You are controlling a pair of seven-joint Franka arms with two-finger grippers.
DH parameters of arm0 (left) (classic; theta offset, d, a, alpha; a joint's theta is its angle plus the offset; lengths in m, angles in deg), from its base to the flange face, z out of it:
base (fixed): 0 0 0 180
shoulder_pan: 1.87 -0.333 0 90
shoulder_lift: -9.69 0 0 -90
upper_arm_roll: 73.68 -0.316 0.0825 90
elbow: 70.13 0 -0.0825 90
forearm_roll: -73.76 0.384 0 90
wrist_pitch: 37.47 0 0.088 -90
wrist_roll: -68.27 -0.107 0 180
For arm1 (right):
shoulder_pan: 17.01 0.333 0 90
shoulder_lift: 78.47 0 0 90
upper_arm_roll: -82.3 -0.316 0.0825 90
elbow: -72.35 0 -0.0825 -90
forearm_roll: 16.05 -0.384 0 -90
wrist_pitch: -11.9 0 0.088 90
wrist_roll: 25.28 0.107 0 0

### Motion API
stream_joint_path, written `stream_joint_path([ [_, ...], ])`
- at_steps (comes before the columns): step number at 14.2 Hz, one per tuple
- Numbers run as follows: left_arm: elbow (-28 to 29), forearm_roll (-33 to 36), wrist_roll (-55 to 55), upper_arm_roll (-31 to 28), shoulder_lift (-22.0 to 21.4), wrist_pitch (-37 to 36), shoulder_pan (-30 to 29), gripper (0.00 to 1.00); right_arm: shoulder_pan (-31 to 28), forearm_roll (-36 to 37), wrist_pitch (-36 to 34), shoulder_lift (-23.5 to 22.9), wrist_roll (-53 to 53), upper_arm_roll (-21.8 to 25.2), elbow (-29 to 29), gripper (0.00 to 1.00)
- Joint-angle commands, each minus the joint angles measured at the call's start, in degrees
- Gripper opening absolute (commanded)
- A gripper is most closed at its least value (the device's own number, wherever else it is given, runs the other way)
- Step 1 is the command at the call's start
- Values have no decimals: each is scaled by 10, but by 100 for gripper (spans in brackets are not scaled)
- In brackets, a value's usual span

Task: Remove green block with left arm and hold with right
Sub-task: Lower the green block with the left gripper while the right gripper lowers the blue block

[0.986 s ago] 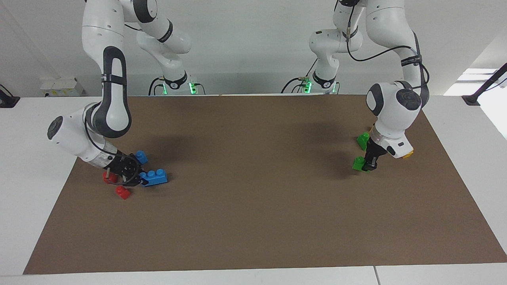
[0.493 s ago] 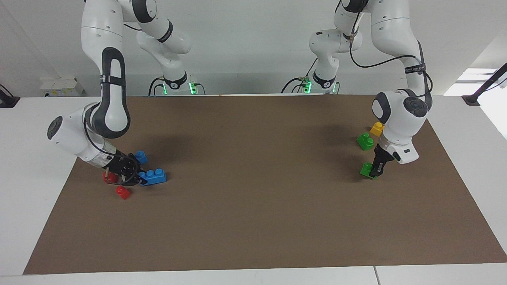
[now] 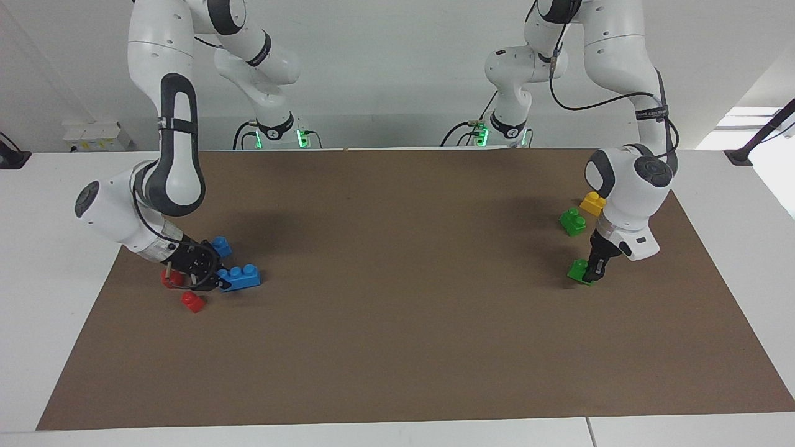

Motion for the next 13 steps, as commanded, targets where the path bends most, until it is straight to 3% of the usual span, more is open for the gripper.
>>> stream_joint_path([
  [1, -4, 0, -12, 3, 16, 16, -7, 0, -10, 11, 24, 9, -22, -8, 21, 61],
  [3, -12, 0, -11, 3, 18, 15, -5, 0, -10, 11, 22, 9, -22, -8, 18, 75],
  [6, -11, -1, -11, 3, 18, 12, -6, 0, -7, 11, 20, 9, -20, -8, 12, 79],
  [7, -11, -1, -11, 3, 18, 10, -5, 12, -6, 11, 14, 10, -17, -8, 7, 80],
  [8, -11, -1, -11, 3, 18, 8, -5, 15, -5, 11, 8, 11, -15, -8, 3, 82],
  [10, -12, -1, -11, 3, 16, 7, -4, 100, -4, 11, -14, 21, -8, -8, -6, 83],
  [13, -13, -1, -11, 3, 6, 0, -2, 100, -3, 13, -52, 42, 20, -8, -24, 83],
])
